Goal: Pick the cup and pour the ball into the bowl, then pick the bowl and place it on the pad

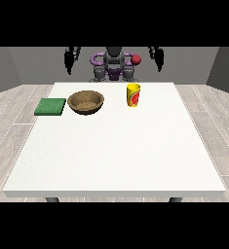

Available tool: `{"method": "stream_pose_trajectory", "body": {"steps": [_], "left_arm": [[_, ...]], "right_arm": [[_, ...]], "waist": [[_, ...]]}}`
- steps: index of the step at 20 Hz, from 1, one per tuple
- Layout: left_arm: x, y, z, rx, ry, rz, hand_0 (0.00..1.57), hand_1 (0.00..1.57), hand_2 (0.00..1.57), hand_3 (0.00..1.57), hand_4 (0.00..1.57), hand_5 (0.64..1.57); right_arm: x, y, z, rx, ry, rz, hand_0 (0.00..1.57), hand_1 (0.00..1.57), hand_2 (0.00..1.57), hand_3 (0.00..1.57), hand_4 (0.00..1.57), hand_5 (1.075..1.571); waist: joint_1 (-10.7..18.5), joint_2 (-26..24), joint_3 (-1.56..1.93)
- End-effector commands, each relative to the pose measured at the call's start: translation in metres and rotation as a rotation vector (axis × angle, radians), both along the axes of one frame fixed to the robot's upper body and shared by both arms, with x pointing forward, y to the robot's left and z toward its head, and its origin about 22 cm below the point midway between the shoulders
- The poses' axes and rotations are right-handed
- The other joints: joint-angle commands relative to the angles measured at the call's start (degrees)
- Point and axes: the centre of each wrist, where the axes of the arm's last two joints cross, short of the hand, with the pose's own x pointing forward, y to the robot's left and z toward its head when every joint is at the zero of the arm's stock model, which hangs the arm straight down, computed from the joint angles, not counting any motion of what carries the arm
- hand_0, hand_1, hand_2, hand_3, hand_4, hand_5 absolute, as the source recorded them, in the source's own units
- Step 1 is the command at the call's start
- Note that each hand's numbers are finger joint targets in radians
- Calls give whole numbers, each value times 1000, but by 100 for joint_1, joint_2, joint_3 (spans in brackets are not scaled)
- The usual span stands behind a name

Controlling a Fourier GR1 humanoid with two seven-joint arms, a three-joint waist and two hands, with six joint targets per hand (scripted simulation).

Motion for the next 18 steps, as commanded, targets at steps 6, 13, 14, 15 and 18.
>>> {"method": "stream_pose_trajectory", "body": {"steps": [6,13,14,15,18], "left_arm": [[2,9,34,39,-2,-4,0,0,0,0,0,1562],[-59,-30,29,-220,278,-8,0,0,0,0,0,1553],[-62,-24,31,-217,224,24,0,0,0,0,0,1551],[-58,-41,35,-217,167,14,0,0,0,0,0,1553],[-72,-63,48,-205,115,-5,0,0,0,0,0,1551]], "right_arm": [[5,-4,38,-23,-31,17,0,0,0,0,583,1570],[-51,1,24,211,256,-71,0,0,0,0,522,1570],[-70,-5,19,205,233,-45,0,0,0,0,529,1569],[-67,-22,31,205,147,-67,0,0,0,0,524,1570],[-73,-17,43,186,118,-42,0,0,0,0,504,1570]], "waist": [[57,-1629,-70],[109,-2601,-106],[-85,-2442,-106],[-66,-2006,-105],[85,-1759,-106]]}}
